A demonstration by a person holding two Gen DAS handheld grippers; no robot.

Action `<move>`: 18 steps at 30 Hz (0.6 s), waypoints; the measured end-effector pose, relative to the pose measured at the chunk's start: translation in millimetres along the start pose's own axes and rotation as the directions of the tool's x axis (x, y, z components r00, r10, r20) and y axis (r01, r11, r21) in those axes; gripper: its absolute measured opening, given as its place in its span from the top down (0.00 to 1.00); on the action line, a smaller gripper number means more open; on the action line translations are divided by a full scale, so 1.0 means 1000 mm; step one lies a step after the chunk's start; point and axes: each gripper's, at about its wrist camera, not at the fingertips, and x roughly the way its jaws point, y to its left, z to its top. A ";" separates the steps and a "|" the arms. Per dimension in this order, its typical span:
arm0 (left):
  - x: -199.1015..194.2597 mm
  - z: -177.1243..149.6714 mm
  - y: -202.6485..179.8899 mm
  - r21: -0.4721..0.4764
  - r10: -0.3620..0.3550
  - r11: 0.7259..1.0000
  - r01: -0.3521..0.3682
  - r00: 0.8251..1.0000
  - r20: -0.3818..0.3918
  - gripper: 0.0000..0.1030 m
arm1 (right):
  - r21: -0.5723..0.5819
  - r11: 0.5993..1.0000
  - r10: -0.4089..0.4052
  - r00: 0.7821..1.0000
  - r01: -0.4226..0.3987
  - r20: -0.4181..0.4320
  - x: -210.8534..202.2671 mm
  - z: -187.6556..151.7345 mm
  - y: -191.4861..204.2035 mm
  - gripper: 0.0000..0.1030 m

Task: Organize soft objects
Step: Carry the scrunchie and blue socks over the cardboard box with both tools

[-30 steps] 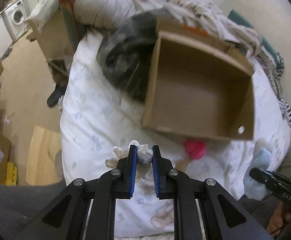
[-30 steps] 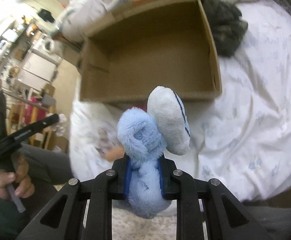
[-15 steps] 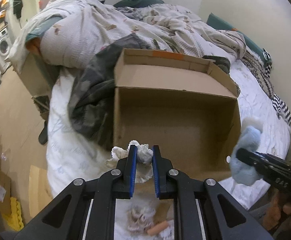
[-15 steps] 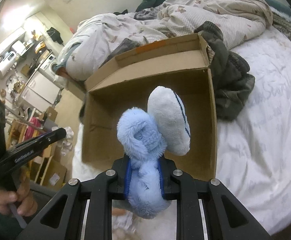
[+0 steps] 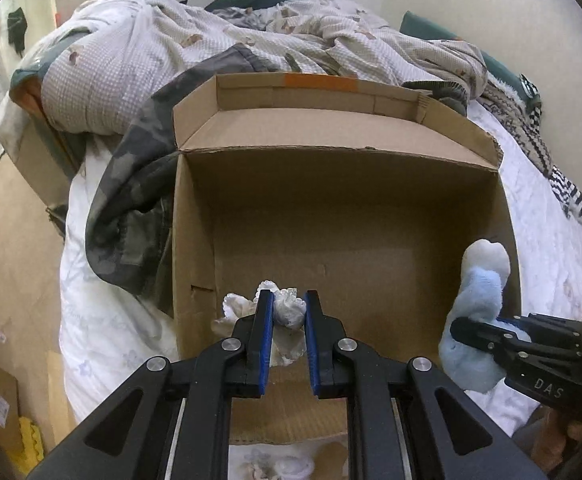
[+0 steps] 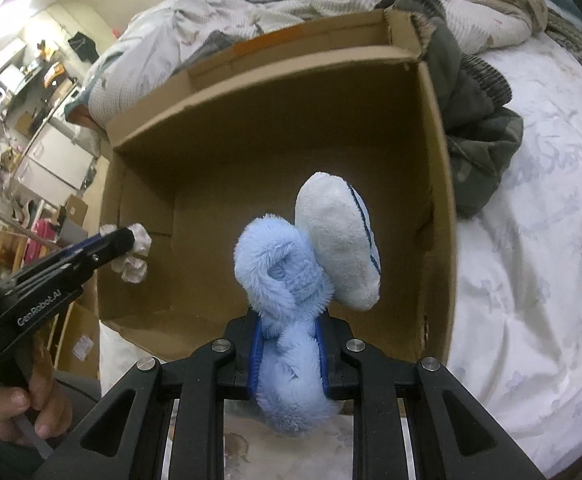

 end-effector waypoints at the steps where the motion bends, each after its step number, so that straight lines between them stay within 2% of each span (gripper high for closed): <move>1: 0.001 -0.001 0.001 -0.002 -0.004 1.000 0.004 1.000 -0.002 0.87 | 0.000 1.000 0.002 1.000 -0.002 -0.007 0.002 0.002 0.001 0.78; 4: 0.006 -0.003 0.002 -0.022 -0.026 0.999 0.025 0.999 -0.024 0.87 | 0.002 1.000 -0.001 0.999 0.001 -0.033 0.011 0.004 0.002 0.78; 18: 0.012 -0.010 -0.001 -0.005 0.007 1.000 -0.007 0.999 -0.046 0.85 | -0.001 1.000 -0.016 0.998 0.016 -0.066 0.024 0.005 0.008 0.77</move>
